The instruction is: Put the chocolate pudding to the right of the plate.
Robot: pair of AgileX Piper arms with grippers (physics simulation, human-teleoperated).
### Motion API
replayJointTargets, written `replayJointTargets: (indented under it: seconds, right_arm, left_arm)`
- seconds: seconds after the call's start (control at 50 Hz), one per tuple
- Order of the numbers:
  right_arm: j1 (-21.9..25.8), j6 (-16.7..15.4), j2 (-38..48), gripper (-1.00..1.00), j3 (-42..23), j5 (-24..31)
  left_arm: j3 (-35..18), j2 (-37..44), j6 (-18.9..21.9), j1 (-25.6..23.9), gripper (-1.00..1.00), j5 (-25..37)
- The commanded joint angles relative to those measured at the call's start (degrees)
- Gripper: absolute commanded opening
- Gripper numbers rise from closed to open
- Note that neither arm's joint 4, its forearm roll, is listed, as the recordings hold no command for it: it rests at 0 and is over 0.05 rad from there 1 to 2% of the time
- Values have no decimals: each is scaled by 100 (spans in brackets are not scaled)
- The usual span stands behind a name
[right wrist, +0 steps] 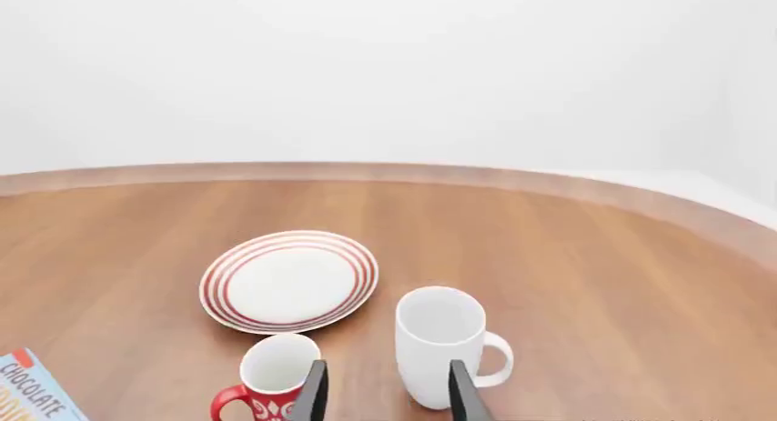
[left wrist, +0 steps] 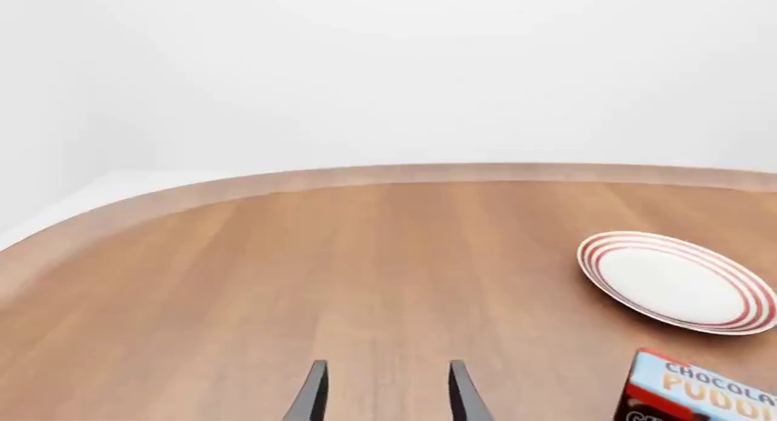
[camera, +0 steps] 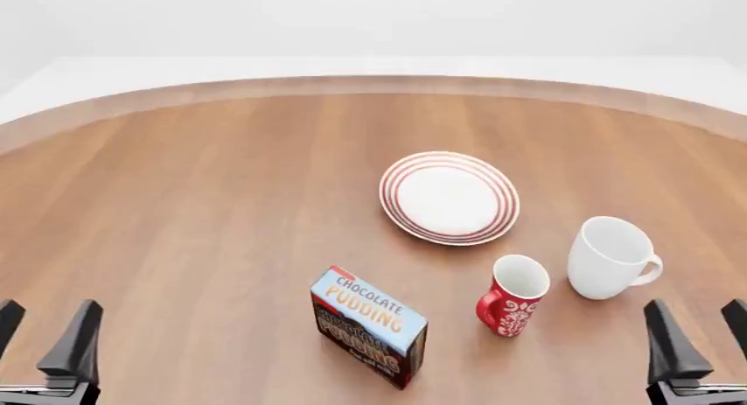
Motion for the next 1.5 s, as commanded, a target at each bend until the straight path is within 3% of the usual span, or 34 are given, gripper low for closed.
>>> replayJointTargets:
  seconds: [0.02, 0.14, 0.16, 0.3, 0.34, 0.48, 0.58, 0.76, 1.06, 1.28, 1.5]
  right_arm:
    - [-15, 34, 170, 100, -8, -110]
    - [-1, 4, 94, 100, -61, -18]
    - [10, -182, -19, 100, -113, 73]
    - [155, -401, -52, 100, -714, 603]
    - [332, -691, -54, 100, -839, 704]
    - [634, -975, -42, 100, -1432, 1255]
    - [853, -988, 8, 100, -1838, 1528]
    - [1170, -1034, 723, 100, -2325, 1304]
    - [1566, -1068, 1123, 100, -3170, 1539]
    - [1901, -1281, 1876, 100, -3935, 1443]
    - [2294, -1424, 2331, 100, -4410, 1709]
  left_arm:
    - [-15, 25, 0, 0, 100, -6]
    - [-15, 25, 0, 0, 100, -6]
    - [-15, 25, 0, 0, 100, -6]
    - [-15, 25, 0, 0, 100, -6]
    - [-15, 25, 0, 0, 100, -6]
    - [-15, 25, 0, 0, 100, -6]
    - [-15, 25, 0, 0, 100, -6]
    - [-15, 25, 0, 0, 100, -6]
    - [-15, 25, 0, 0, 100, -6]
    - [-15, 25, 0, 0, 100, -6]
    - [-15, 25, 0, 0, 100, -6]
